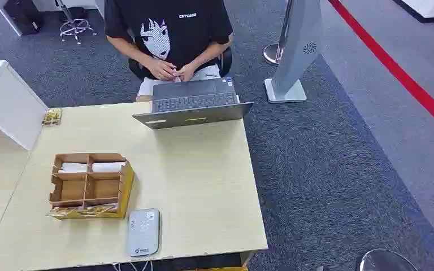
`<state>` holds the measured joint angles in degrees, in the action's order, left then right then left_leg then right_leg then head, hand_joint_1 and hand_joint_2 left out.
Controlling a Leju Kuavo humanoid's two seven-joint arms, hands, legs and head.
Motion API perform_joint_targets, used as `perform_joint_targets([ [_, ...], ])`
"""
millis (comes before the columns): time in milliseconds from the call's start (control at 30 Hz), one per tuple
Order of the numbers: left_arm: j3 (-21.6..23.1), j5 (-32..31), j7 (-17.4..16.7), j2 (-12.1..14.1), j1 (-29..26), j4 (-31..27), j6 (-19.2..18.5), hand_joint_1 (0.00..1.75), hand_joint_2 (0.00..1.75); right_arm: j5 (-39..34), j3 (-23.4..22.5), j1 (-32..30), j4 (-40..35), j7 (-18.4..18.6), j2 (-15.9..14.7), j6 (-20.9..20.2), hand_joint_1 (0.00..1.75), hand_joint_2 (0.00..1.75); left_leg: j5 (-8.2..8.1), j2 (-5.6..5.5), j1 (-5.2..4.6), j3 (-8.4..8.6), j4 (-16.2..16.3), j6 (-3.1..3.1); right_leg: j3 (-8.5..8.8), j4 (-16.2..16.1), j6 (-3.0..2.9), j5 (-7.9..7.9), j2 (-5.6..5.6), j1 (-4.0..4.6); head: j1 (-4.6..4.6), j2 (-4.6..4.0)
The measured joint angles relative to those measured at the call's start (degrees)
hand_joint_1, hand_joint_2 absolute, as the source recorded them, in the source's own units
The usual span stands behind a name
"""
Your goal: Pass the card to the sensor for recognition and then transmit it.
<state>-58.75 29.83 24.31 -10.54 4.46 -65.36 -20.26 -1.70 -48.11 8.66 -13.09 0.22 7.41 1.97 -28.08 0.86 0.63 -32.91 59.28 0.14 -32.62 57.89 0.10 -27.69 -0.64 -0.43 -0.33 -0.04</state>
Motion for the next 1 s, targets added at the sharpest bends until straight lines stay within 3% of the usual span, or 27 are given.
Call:
perform_joint_targets([
  [267, 5.01, -12.8, 3.25, -1.88, 0.1, -11.56, 2.44, 0.0, 1.75, 0.85, -0.89, 0.36, 0.0, 0.57, 0.0, -0.35, 0.0, 1.75, 0.0, 0.01, 0.0, 0.01, 0.0, 0.0, 0.0, 0.0, 0.0, 0.0, 0.01, 0.0, 0.0, 0.0],
  [500, 11.22, -25.09, 5.05, -0.98, 1.58, -17.28, 6.27, 0.0, 1.75, 2.84, -0.92, 1.04, 0.0, 1.07, 0.0, -0.85, 0.0, 1.75, 0.04, 0.0, 0.0, 0.01, 0.02, 0.01, 0.01, 0.0, -0.01, 0.02, 0.01, 0.0, 0.0, 0.0],
  [533, 12.15, -26.86, 5.13, -0.67, 1.96, -17.65, 6.91, 0.0, 0.0, 3.17, -0.92, 1.15, 0.0, 1.16, 0.0, -0.87, 0.0, 1.75, 0.04, 0.0, 0.0, 0.01, 0.02, 0.01, 0.01, 0.0, 0.0, 0.02, 0.01, 0.0, 0.0, 0.0],
  [700, 17.2, -35.83, 5.22, 1.53, 4.16, -18.29, 10.45, 0.0, 0.0, 4.79, -0.92, 1.68, 0.0, 1.62, 0.0, -0.98, 0.0, 1.75, 0.05, 0.0, 0.0, 0.01, 0.02, 0.01, 0.0, 0.01, -0.01, 0.02, 0.01, 0.0, 0.02, 0.0],
  [733, 18.25, -37.62, 5.2, 2.05, 4.73, -18.29, 11.21, 0.0, 1.75, 5.15, -0.92, 1.78, 0.0, 1.66, 0.0, -1.01, 0.0, 1.75, 0.05, 0.0, 0.0, 0.01, 0.02, 0.01, 0.01, 0.01, -0.01, 0.02, 0.01, 0.0, 0.0, 0.0],
  [1000, 26.54, -50.75, 3.52, 5.38, 10.23, -17.32, 15.91, 0.0, 1.75, 7.8, -0.83, 2.62, 0.0, 2.58, 0.11, -1.18, 0.0, 1.75, 0.08, 0.01, -0.01, 0.01, 0.05, 0.04, 0.0, 0.01, -0.02, 0.04, 0.02, 0.0, 0.0, 0.0],
])
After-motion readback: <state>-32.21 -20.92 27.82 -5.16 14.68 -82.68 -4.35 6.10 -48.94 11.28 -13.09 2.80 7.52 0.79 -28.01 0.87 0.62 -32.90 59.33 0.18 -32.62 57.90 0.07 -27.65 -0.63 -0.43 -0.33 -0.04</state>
